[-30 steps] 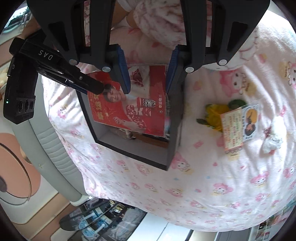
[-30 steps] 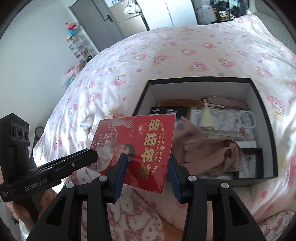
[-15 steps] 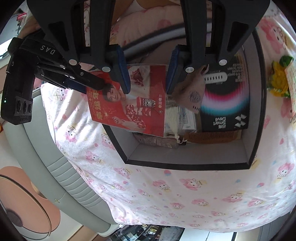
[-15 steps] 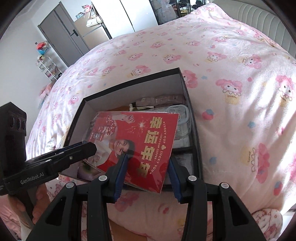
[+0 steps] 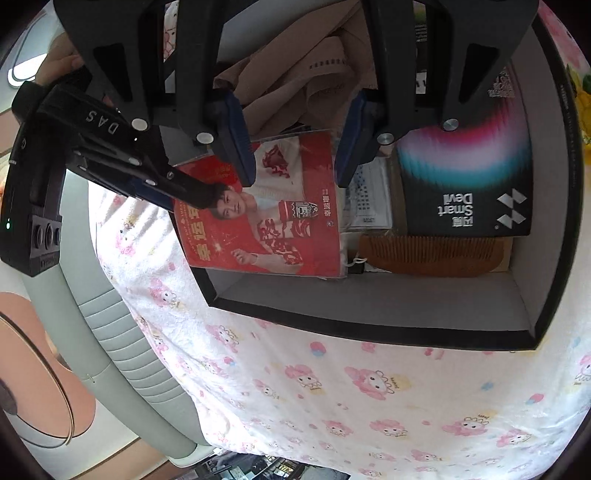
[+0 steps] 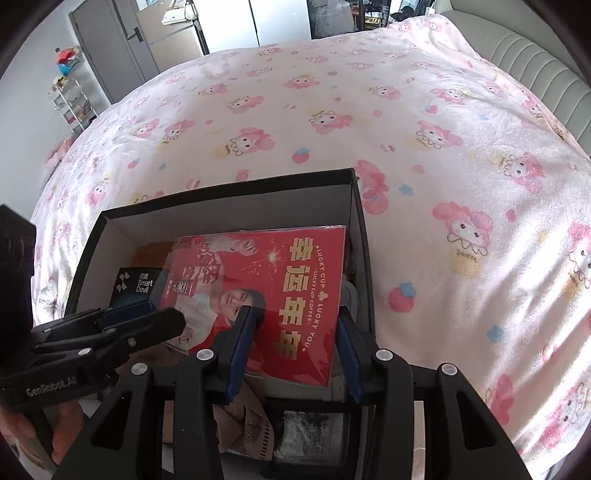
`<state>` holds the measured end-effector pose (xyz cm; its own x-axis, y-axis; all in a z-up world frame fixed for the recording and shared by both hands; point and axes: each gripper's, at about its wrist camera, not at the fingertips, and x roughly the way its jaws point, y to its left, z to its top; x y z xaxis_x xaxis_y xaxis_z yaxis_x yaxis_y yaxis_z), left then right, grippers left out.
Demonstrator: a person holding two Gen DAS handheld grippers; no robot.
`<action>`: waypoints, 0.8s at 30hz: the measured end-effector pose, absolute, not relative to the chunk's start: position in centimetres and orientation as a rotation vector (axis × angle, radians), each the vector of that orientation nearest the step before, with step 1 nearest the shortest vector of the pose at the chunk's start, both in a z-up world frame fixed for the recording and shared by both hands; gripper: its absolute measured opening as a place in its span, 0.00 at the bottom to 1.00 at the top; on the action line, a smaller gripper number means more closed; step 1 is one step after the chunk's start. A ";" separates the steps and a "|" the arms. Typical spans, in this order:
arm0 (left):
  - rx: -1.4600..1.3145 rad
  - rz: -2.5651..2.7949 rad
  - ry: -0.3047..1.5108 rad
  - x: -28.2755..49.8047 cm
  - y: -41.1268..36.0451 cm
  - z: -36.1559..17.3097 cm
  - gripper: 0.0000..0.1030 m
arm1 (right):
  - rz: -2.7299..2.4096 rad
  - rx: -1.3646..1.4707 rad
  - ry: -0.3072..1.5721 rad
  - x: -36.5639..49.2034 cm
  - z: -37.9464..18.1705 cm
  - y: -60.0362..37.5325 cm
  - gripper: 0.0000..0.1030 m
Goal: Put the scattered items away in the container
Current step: 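Carry the red packet with the right gripper over the black box, then lower the red packet into the box and open the right gripper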
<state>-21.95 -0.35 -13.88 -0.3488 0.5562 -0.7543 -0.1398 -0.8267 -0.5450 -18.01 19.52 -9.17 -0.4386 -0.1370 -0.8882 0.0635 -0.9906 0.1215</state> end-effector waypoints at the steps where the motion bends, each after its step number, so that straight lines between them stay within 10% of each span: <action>1: -1.468 2.225 -0.530 -21.8 -0.6 -13.9 0.43 | -2.561 1.592 -0.108 -18.3 -9.1 19.3 0.39; 24: -1.692 2.194 -0.542 -23.4 -0.8 -15.7 0.41 | -2.403 1.750 -0.027 -16.8 -11.2 17.8 0.39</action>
